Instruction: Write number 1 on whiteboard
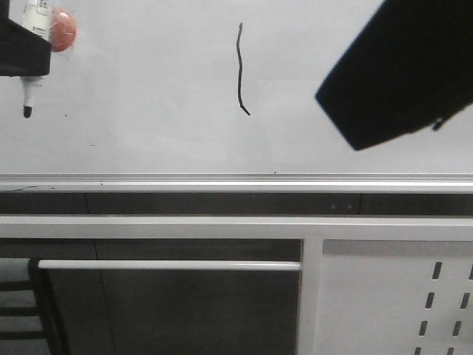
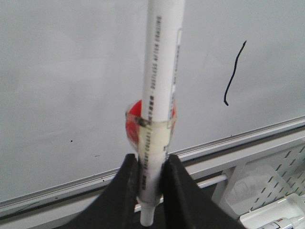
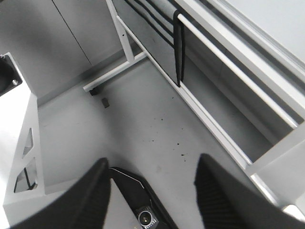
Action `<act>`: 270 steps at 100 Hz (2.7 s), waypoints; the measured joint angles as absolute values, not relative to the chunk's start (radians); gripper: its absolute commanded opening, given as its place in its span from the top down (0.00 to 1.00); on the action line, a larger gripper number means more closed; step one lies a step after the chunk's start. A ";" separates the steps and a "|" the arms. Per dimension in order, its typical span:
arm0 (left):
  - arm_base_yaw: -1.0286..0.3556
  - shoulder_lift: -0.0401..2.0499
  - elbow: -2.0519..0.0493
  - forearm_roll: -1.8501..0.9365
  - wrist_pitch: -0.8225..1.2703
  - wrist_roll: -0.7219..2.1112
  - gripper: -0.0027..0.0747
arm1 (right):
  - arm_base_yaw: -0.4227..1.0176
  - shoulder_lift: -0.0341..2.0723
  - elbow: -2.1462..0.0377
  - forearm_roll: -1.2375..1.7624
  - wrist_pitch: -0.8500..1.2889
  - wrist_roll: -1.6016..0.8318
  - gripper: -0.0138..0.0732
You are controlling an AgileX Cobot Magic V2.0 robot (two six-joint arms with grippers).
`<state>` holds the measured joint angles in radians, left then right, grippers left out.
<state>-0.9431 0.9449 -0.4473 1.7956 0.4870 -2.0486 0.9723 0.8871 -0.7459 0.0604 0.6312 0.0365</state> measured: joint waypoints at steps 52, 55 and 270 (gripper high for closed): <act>-0.943 0.959 -0.447 1.796 0.550 -2.064 0.99 | 0.921 0.586 -0.747 -0.349 0.936 0.325 0.90; -0.943 0.966 -0.447 1.796 0.556 -2.064 0.99 | 0.921 0.571 -0.747 -0.356 0.939 0.327 0.90; -0.943 1.025 -0.506 1.796 0.623 -1.969 0.99 | 0.921 0.540 -0.750 -0.365 1.013 0.335 0.90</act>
